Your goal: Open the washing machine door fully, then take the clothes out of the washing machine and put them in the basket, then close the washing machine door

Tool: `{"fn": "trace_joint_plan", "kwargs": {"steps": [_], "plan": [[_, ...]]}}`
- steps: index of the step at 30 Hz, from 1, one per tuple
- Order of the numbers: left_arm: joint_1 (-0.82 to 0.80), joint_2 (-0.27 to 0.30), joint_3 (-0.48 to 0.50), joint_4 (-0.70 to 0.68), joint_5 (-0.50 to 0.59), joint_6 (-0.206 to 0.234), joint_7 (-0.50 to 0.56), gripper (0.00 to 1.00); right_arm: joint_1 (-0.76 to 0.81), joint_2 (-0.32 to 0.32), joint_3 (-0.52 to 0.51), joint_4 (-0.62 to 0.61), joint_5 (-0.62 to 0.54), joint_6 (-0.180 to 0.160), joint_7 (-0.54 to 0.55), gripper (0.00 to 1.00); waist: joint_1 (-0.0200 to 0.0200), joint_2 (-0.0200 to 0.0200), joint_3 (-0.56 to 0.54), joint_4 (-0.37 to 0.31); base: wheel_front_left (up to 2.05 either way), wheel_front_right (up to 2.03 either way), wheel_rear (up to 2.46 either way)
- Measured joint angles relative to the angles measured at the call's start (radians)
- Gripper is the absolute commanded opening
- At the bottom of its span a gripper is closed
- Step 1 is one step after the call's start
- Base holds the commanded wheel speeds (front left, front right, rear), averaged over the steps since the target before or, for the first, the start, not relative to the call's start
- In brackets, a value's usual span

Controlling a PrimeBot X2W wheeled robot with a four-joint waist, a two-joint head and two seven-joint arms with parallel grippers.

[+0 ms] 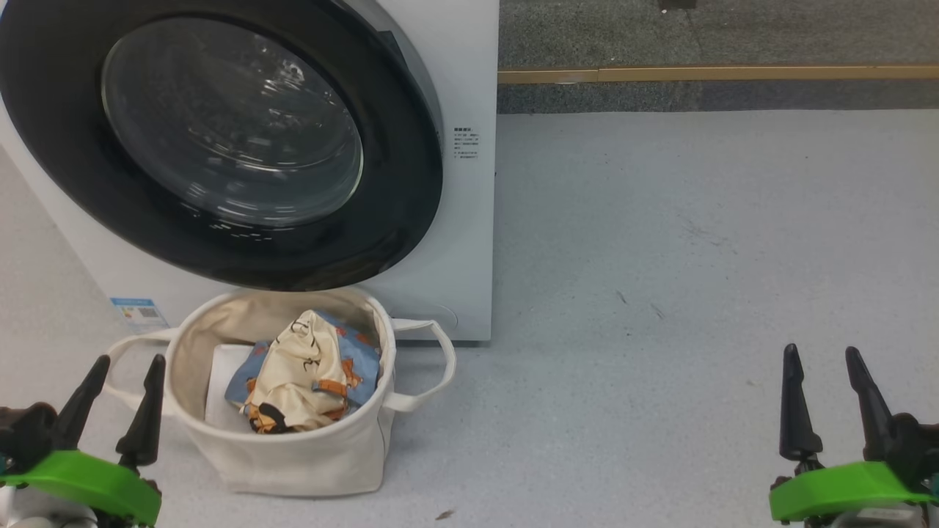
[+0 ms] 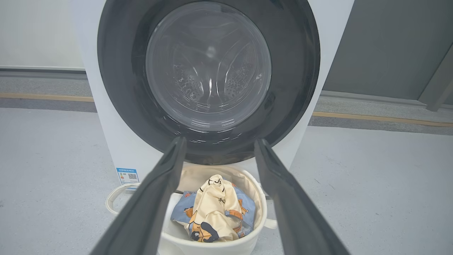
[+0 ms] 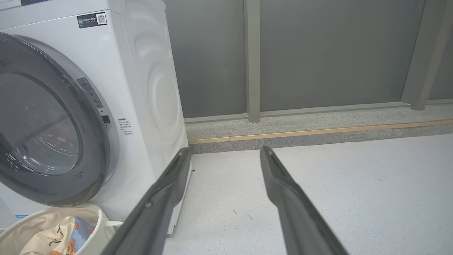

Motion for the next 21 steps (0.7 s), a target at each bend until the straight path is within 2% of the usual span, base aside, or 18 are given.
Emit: {"fn": "trace_joint_plan", "kwargs": {"steps": [21], "plan": [[-0.004,0.007,0.004,0.0,-0.003,0.0,0.0,1.0,0.0,0.006,0.004,-0.001,0.006,0.0,0.0,1.0,0.0,0.0,-0.007,0.009,0.0,0.0,0.0]]}}
